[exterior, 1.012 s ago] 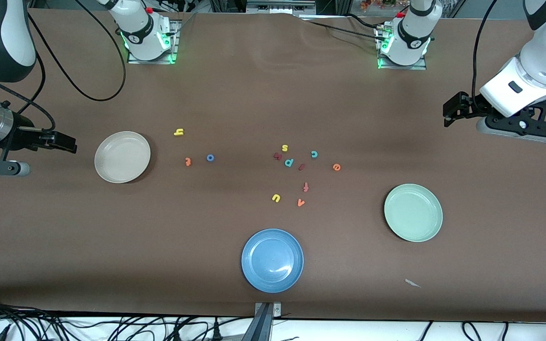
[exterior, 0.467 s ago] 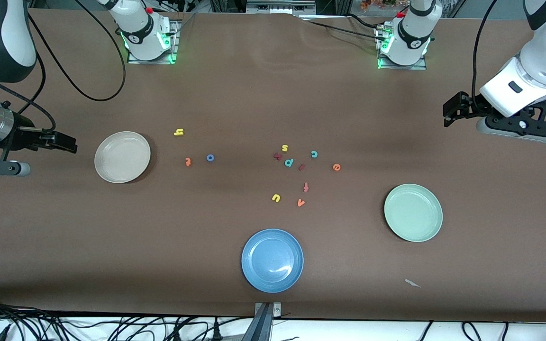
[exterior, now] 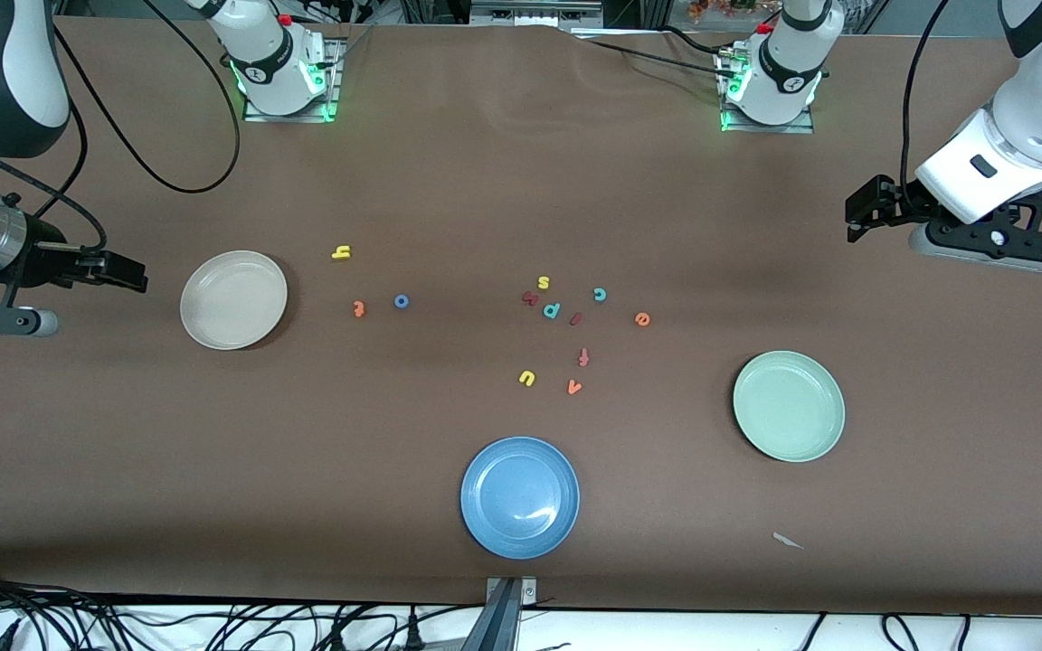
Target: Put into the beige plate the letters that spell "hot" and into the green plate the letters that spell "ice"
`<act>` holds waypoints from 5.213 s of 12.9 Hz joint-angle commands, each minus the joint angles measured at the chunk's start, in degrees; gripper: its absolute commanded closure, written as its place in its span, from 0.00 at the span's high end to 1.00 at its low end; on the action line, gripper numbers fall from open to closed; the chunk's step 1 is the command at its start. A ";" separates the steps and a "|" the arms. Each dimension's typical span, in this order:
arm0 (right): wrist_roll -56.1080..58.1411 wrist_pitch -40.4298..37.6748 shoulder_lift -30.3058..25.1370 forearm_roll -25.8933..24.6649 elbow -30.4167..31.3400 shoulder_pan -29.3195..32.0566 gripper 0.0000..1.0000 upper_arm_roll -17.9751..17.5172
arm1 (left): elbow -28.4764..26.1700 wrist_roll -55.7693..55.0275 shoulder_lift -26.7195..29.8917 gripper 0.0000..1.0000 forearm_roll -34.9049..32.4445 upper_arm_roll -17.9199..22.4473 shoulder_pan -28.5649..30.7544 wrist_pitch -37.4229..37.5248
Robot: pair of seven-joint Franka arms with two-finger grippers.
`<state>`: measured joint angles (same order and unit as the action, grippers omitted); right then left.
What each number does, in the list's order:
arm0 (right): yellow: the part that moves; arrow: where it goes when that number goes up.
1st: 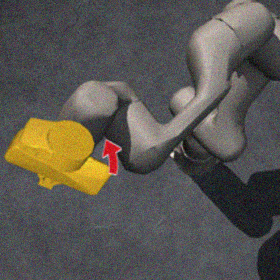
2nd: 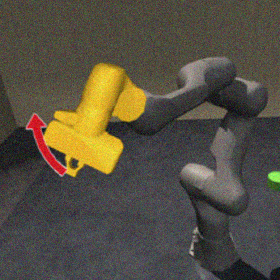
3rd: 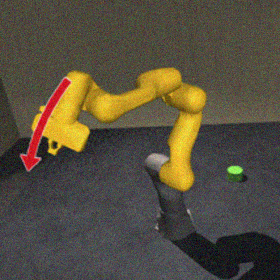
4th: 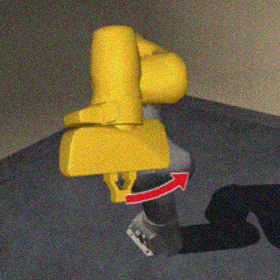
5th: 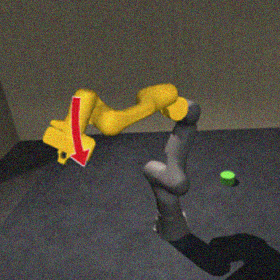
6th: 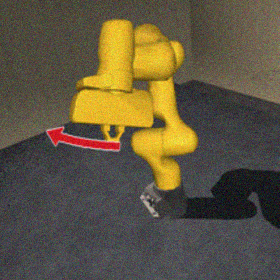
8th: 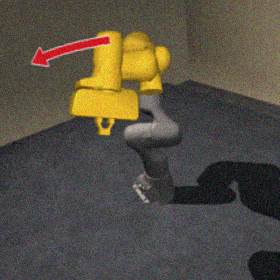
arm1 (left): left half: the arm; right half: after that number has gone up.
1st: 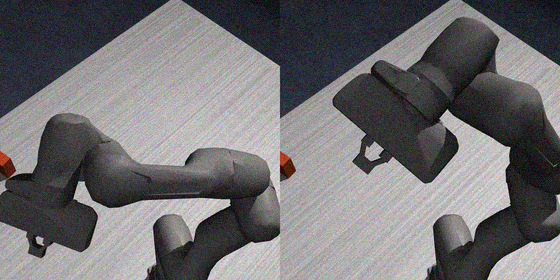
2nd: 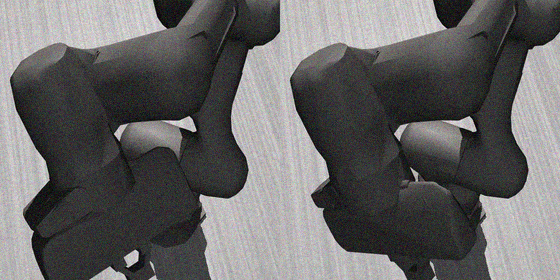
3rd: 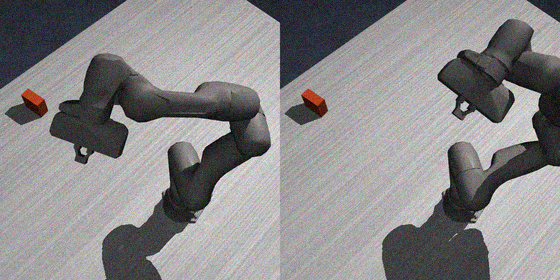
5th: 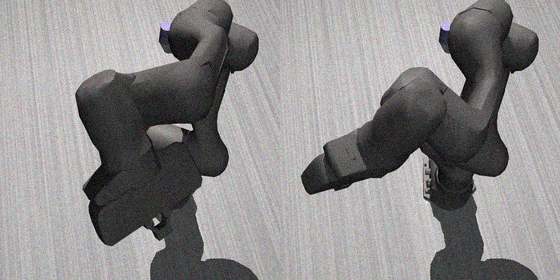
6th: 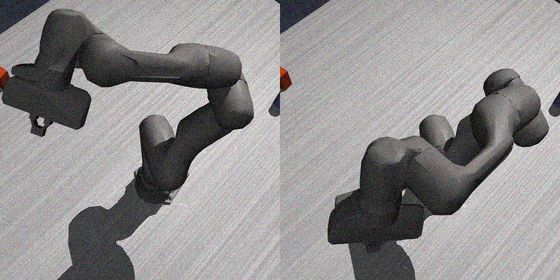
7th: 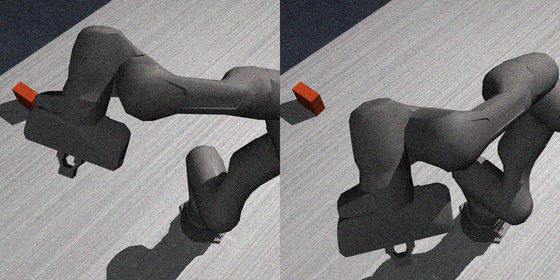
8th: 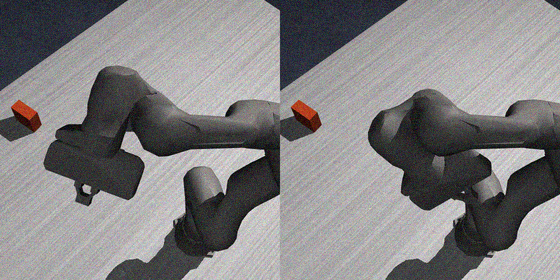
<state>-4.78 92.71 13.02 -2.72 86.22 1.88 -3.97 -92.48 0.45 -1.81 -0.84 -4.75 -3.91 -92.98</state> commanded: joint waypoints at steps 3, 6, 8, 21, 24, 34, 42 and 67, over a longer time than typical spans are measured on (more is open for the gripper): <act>-0.67 0.54 -0.71 0.26 0.96 0.40 1.00 -0.60 | 2.04 -0.10 -0.82 1.00 -0.12 0.00 -0.31 1.66; -0.67 0.54 -0.71 0.26 0.96 0.40 1.00 -0.60 | 1.95 -0.10 -0.82 1.00 -0.12 0.00 -0.31 1.66; -0.67 0.54 -0.71 0.26 0.96 0.40 1.00 -0.60 | 2.04 -0.01 -0.82 1.00 -0.12 0.00 -0.31 1.66; -0.67 1.33 -0.98 0.26 1.75 0.31 1.00 -0.60 | 1.95 -0.01 -0.82 1.00 -0.12 0.00 -0.31 1.66; -0.76 1.33 -1.07 0.26 1.75 0.31 1.00 -0.69 | 2.04 -0.01 -0.82 1.00 -0.04 0.00 -0.31 1.66; -1.63 2.03 -1.24 0.34 2.46 0.31 1.00 -0.78 | 1.95 -0.01 -0.74 1.00 -0.04 0.00 -0.31 1.66; -2.78 2.12 -1.42 0.52 2.99 0.31 1.00 -0.86 | 1.95 -0.01 -0.74 1.00 -0.04 0.00 -0.31 1.75; -24.39 17.48 -0.98 1.14 22.73 -0.13 1.00 -13.25 | 1.86 0.43 -1.96 1.00 0.67 0.09 -0.22 3.50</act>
<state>-26.10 105.99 13.99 -2.33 102.46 1.24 -15.91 -92.37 0.45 -2.16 -0.84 -4.72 -3.91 -91.12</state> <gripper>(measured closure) 0.000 0.000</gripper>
